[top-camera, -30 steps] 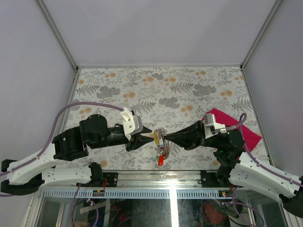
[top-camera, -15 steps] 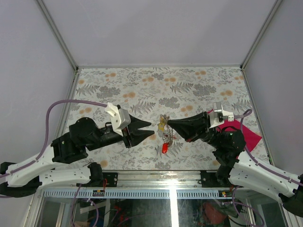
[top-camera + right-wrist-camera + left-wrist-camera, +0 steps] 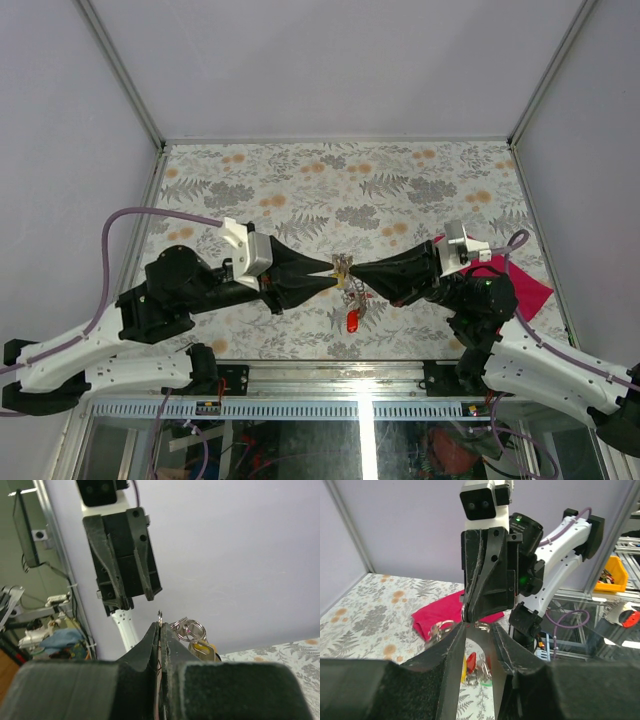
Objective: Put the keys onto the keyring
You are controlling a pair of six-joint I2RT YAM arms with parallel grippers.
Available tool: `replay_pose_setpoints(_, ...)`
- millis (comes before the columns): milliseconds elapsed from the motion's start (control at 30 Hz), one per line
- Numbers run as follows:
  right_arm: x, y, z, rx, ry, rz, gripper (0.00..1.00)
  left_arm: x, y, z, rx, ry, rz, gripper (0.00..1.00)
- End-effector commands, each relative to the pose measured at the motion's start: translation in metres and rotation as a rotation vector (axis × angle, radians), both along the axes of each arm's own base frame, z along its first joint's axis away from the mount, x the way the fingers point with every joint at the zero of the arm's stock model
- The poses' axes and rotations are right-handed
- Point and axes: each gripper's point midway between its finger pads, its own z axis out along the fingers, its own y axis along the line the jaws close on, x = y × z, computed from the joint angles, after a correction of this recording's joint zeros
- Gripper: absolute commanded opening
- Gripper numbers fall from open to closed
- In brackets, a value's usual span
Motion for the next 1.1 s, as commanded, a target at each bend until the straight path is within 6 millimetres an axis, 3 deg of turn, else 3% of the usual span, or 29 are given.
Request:
replay_pose_setpoints(0, -0.033, -0.017, 0.047, 0.108, -0.221, 0.06, 0.0, -0.014, -0.011, 0.022, -0.069, -0.05, -0.095, 0.26)
replay_pose_setpoints(800, -0.052, -0.018, 0.048, 0.074, -0.321, 0.119, 0.0, -0.017, -0.025, 0.011, -0.036, -0.03, -0.138, 0.22)
replay_pose_setpoints(1067, -0.051, -0.013, 0.04, 0.028, -0.318, 0.121, 0.0, -0.017, -0.027, 0.012, -0.033, -0.028, -0.145, 0.15)
